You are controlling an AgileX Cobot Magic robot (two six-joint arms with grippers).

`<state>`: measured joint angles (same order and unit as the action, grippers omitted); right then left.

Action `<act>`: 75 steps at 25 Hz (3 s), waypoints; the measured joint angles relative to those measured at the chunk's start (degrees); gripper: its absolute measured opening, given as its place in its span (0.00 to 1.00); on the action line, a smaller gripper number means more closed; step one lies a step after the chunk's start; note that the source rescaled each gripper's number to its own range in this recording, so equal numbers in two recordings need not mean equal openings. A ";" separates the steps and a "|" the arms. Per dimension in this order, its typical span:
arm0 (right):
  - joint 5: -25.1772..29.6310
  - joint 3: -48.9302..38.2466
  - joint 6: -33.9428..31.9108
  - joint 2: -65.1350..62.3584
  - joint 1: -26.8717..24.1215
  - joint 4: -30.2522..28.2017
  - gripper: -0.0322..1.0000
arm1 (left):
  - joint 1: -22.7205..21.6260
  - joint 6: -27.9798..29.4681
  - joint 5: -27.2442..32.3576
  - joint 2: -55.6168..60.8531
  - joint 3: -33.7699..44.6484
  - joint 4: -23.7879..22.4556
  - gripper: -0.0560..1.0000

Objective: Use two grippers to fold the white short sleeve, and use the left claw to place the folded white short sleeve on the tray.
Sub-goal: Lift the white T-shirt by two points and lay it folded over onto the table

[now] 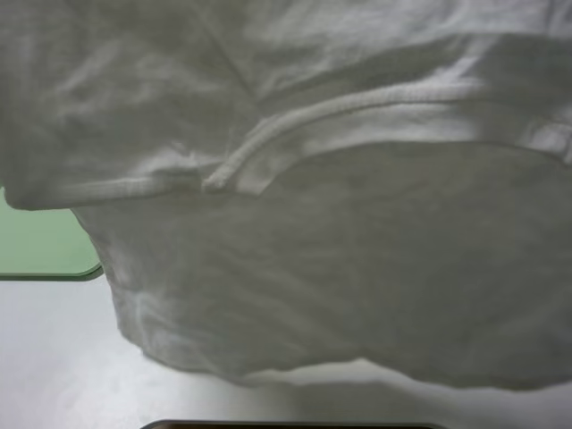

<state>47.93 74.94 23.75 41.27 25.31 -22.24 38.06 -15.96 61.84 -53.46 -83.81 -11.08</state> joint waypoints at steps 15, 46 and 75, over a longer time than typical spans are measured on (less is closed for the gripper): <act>0.36 2.14 -11.79 53.93 0.00 -22.45 0.03 | 0.00 10.92 -2.93 -38.52 10.19 -41.74 0.05; -11.55 -10.11 -28.71 57.82 0.20 -53.87 0.03 | 0.08 34.52 -5.26 -41.55 28.15 -74.35 0.05; -28.31 -47.14 -12.33 57.82 0.20 -77.18 0.03 | 16.43 21.50 -20.14 -42.08 62.82 -80.80 0.05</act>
<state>19.63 27.80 11.42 99.09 25.51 -99.42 54.50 5.55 41.69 -95.54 -20.99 -91.89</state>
